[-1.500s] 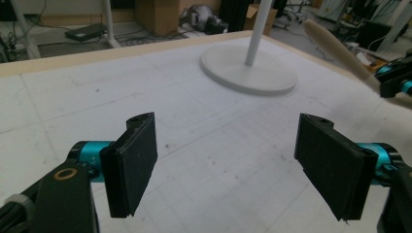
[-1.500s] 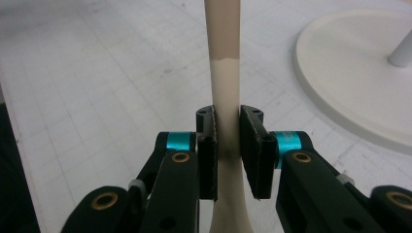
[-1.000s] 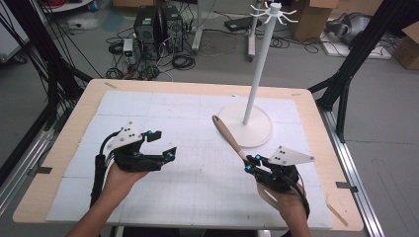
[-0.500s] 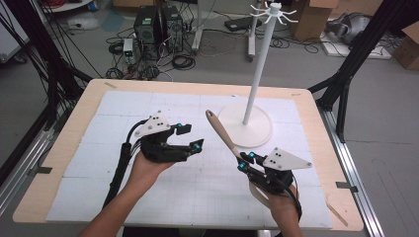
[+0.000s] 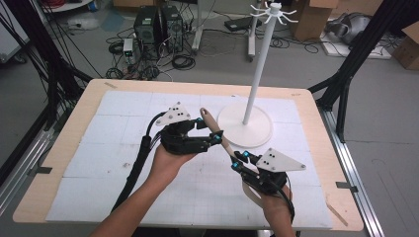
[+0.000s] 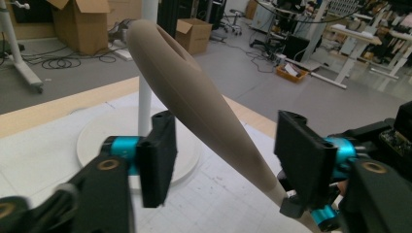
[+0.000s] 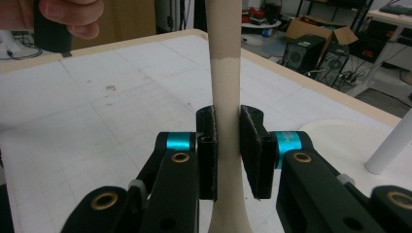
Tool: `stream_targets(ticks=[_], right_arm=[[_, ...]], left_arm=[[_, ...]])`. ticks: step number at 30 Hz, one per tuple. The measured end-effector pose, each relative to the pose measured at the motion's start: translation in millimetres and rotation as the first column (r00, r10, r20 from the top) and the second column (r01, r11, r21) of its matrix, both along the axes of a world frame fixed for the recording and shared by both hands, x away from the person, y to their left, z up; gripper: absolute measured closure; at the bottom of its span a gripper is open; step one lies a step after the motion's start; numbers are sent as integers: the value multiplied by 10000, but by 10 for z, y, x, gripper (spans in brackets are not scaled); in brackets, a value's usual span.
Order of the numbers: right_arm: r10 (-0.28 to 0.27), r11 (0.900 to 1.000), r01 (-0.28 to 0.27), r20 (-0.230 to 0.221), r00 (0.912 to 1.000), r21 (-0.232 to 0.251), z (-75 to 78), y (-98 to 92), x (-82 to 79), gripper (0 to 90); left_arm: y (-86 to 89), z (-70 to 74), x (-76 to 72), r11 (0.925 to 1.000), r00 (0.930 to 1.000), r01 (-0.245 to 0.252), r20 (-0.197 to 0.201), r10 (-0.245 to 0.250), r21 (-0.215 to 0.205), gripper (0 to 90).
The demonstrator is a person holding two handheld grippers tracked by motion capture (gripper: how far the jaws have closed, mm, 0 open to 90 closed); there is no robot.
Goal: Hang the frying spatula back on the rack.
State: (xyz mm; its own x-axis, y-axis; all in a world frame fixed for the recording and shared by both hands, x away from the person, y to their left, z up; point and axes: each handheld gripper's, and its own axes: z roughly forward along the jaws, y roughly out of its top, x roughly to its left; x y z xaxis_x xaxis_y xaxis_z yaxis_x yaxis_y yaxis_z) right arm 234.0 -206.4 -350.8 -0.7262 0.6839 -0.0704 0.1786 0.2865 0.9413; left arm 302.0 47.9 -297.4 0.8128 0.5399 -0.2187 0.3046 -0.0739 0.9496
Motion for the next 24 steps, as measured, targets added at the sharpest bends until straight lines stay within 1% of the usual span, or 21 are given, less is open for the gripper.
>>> stream_targets(ticks=[1,3,4,5,8,11,14,16,17,20,24], right_arm=[[-12,10000,12,-28,10000,33,5,-1,-3,779],[-33,10000,33,39,10000,12,10,5,-7,779],[-28,10000,28,4,10000,-2,9,9,-6,779],[-64,10000,64,11,10000,-49,7,14,-7,779],[-66,10000,66,-21,10000,-65,4,25,-5,779],[-52,10000,52,-35,10000,-6,4,24,-4,779],[-32,10000,32,-20,10000,-3,3,27,-3,779],[-20,10000,20,-29,10000,76,4,32,-2,778],[1,9999,0,-56,10000,134,7,33,-5,778],[58,9997,-60,73,10000,253,22,26,-9,777],[156,9988,-164,183,9997,458,55,24,-29,777]], left_arm=[[-4,4,8,10000,10000,-22,-65,21,-41,481],[-4,8,33,9998,9982,-109,-594,99,-181,527],[-5,9,38,9997,9974,-165,-706,150,-203,547],[-7,10,42,9995,9966,-199,-806,177,-265,588],[-5,19,48,9980,9944,-73,-1060,6,-624,631],[-12,35,42,9962,9921,65,-1239,-172,-865,665],[-33,67,14,9955,9933,190,-1116,-293,-926,685],[-54,93,-17,9924,9941,326,-988,-445,-1183,706],[-66,110,-34,9924,9952,374,-857,-476,-1174,714],[-94,161,-82,9915,9967,572,-512,-635,-1166,726],[-95,221,-120,9896,9969,758,-123,-779,-1227,731]])
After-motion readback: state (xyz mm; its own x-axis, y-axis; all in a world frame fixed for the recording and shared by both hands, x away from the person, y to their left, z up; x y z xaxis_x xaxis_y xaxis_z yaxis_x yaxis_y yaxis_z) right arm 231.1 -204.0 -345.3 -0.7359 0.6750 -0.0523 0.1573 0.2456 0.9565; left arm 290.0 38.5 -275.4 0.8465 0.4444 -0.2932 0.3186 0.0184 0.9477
